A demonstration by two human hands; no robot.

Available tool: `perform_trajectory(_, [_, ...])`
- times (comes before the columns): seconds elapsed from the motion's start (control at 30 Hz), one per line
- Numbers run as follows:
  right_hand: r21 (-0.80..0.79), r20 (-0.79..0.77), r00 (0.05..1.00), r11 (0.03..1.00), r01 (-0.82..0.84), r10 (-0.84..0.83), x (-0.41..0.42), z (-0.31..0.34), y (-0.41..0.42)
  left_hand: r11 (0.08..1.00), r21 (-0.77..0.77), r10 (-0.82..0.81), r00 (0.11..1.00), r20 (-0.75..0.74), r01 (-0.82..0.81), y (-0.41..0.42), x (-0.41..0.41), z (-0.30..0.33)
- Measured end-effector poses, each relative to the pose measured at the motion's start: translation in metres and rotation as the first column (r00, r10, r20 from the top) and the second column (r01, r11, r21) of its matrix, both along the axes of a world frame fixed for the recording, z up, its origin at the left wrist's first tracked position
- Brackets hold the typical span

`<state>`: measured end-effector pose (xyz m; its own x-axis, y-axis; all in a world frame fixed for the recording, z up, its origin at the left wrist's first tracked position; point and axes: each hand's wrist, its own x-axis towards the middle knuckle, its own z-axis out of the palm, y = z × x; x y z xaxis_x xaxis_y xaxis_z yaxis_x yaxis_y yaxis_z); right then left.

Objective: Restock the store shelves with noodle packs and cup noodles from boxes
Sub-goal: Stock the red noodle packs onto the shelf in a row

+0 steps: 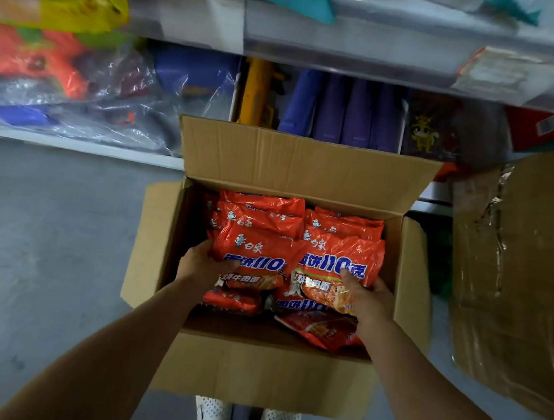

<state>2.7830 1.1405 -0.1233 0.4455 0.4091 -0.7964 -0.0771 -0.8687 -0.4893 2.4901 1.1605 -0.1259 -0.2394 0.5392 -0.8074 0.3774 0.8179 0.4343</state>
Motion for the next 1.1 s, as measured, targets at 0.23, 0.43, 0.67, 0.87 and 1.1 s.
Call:
perform_trajectory(0.23, [0.024, -0.015, 0.998, 0.998, 0.054, -0.054, 0.006, 0.062, -0.005, 0.978, 0.041, 0.198, 0.967, 0.163, -0.207, 0.001, -0.004, 0.065])
perform_trajectory(0.43, [0.060, -0.060, 0.996, 0.996, 0.064, -0.061, 0.004, 0.142, -0.007, 0.946, 0.054, 0.289, 0.907, 0.306, -0.320, -0.002, -0.013, 0.139])
perform_trajectory(0.67, [0.110, -0.101, 0.994, 0.993, 0.051, -0.040, 0.003, 0.253, -0.011, 0.912, 0.123, 0.330, 0.877, 0.348, -0.392, -0.008, -0.029, 0.244])
perform_trajectory(0.87, [0.221, -0.141, 0.990, 0.975, 0.036, -0.005, -0.003, 0.360, -0.007, 0.887, 0.176, 0.336, 0.858, 0.388, -0.427, -0.015, -0.050, 0.337])
perform_trajectory(1.1, [0.366, -0.170, 0.982, 0.930, -0.011, 0.079, -0.011, 0.465, -0.003, 0.833, 0.268, 0.327, 0.823, 0.465, -0.483, -0.017, -0.066, 0.441])
